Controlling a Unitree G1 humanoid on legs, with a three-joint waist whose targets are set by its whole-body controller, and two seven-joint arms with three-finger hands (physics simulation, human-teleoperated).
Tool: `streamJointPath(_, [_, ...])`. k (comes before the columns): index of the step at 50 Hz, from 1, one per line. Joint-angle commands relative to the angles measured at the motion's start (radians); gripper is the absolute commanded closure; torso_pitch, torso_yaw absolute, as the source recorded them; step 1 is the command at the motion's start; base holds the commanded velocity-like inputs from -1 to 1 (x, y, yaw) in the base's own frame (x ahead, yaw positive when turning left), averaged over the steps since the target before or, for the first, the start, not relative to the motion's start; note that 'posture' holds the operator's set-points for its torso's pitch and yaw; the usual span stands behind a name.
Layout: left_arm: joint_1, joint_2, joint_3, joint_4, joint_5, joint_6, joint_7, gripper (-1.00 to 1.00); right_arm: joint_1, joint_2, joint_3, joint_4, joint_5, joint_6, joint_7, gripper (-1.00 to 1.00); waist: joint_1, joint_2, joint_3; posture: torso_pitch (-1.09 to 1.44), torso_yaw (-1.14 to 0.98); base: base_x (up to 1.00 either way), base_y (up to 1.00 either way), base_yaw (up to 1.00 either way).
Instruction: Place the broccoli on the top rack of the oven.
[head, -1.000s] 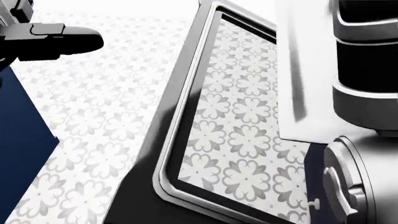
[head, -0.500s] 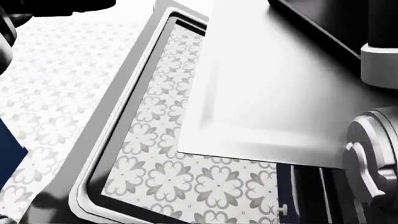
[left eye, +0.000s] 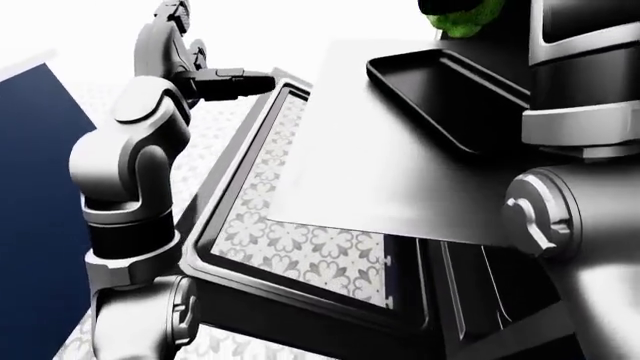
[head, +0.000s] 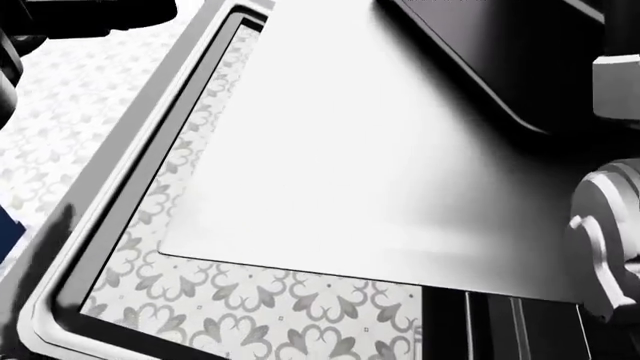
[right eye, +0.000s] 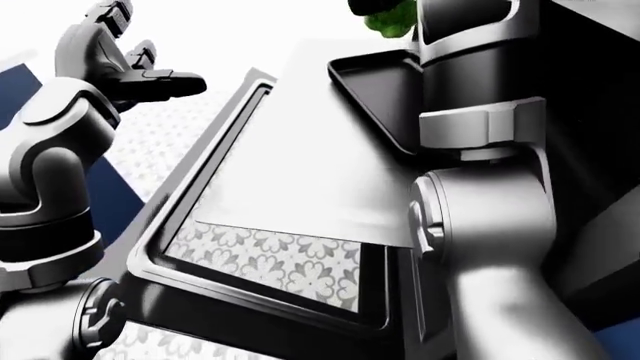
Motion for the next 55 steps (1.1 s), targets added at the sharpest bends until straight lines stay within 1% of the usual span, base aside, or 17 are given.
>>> streamJointPath(1, [-0.035,0.010,0.005,-0.033,-0.002,-0.036,-0.001,-1.00,-0.044,-0.016,-0.007,-0.002,-0.011,-0.044,-0.019,1.00,-0.002,0.001,-0.033,0.00,0.00,0.00,0.00,0.00])
streamJointPath(8, [-0.024,0.014,0.007,-0.028,-0.003,-0.047,-0.004,-1.00,-0.052,-0.028,-0.006,0.108,-0.026,-0.115,-0.060,1.00,0.002,-0.005,-0.045,0.00,0.00,0.00,0.00,0.00])
streamJointPath(9, [-0.025,0.014,0.007,-0.025,-0.003,-0.049,-0.005,-1.00,-0.056,-0.025,-0.005,0.115,-0.028,-0.115,-0.063,1.00,0.005,-0.004,-0.073,0.00,0.00,0.00,-0.38,0.00])
streamJointPath(10, [-0.027,0.015,0.008,-0.025,-0.005,-0.048,-0.005,-1.00,-0.058,-0.025,0.000,0.123,-0.034,-0.119,-0.062,1.00,0.010,0.015,-0.073,0.00,0.00,0.00,-0.66,0.00])
streamJointPath(11, [-0.025,0.015,0.008,-0.027,-0.005,-0.049,-0.006,-1.00,-0.060,-0.024,-0.004,0.131,-0.032,-0.124,-0.066,1.00,0.003,0.047,-0.073,0.00,0.00,0.00,-0.67,0.00])
streamJointPath(13, [-0.019,0.019,0.012,-0.033,-0.007,-0.046,-0.005,-1.00,-0.061,-0.024,-0.005,0.141,-0.034,-0.130,-0.068,1.00,0.004,0.058,-0.082,0.00,0.00,0.00,-0.67,0.00])
streamJointPath(16, [-0.013,0.016,0.012,-0.031,-0.008,-0.053,-0.004,-1.00,-0.067,-0.024,-0.006,0.147,-0.035,-0.132,-0.067,1.00,0.015,0.054,-0.075,0.00,0.00,0.00,-0.67,0.00])
streamJointPath(21, [-0.004,0.016,0.013,-0.038,-0.011,-0.055,-0.002,-1.00,-0.066,-0.025,-0.009,0.149,-0.035,-0.136,-0.070,1.00,0.020,0.045,-0.084,0.00,0.00,0.00,-0.58,0.00])
streamJointPath(22, [-0.002,0.016,0.013,-0.042,-0.012,-0.054,-0.001,-1.00,-0.064,-0.023,-0.010,0.151,-0.033,-0.140,-0.073,1.00,0.019,0.046,-0.061,0.00,0.00,0.00,0.00,0.00])
streamJointPath(23, [0.001,0.015,0.014,-0.044,-0.013,-0.052,0.001,-1.00,-0.059,-0.019,-0.009,0.153,-0.032,-0.144,-0.075,1.00,0.021,0.017,-0.052,0.00,0.00,0.00,0.00,0.00])
streamJointPath(26, [0.003,0.014,0.013,-0.045,-0.014,-0.054,0.002,-1.00,-0.060,-0.021,-0.010,0.169,-0.031,-0.155,-0.083,1.00,0.028,-0.038,-0.028,0.00,0.00,0.00,0.00,0.00])
streamJointPath(27, [0.001,0.015,0.013,-0.043,-0.015,-0.052,0.002,-1.00,-0.065,-0.023,-0.008,0.180,-0.032,-0.160,-0.085,1.00,0.032,-0.066,-0.031,0.00,0.00,0.00,0.00,0.00])
streamJointPath(28, [0.003,0.014,0.013,-0.041,-0.014,-0.057,0.002,-1.00,-0.069,-0.026,-0.008,0.191,-0.033,-0.166,-0.090,1.00,0.045,-0.067,-0.042,0.00,0.00,0.00,0.00,0.00])
streamJointPath(29, [0.003,0.014,0.013,-0.040,-0.015,-0.058,0.002,-1.00,-0.071,-0.028,-0.009,0.199,-0.033,-0.170,-0.092,1.00,0.037,-0.055,-0.030,0.00,0.00,0.00,0.00,0.00])
streamJointPath(32, [0.009,0.013,0.012,-0.039,-0.015,-0.063,0.002,-1.00,-0.073,-0.036,0.003,0.230,-0.050,-0.196,-0.105,1.00,0.033,-0.045,-0.041,0.00,0.00,0.00,0.00,0.00])
streamJointPath(40, [0.021,0.013,0.014,-0.038,-0.016,-0.071,-0.001,-1.00,-0.085,-0.044,0.027,0.321,-0.127,-0.275,-0.105,1.00,0.017,-0.019,-0.045,0.00,0.00,0.00,0.00,0.00])
streamJointPath(55, [0.034,0.013,0.017,-0.030,-0.019,-0.090,-0.003,-1.00,-0.024,-0.015,0.029,0.376,-0.212,-0.377,-0.163,1.00,0.004,-0.008,-0.051,0.00,0.00,0.00,0.00,0.00])
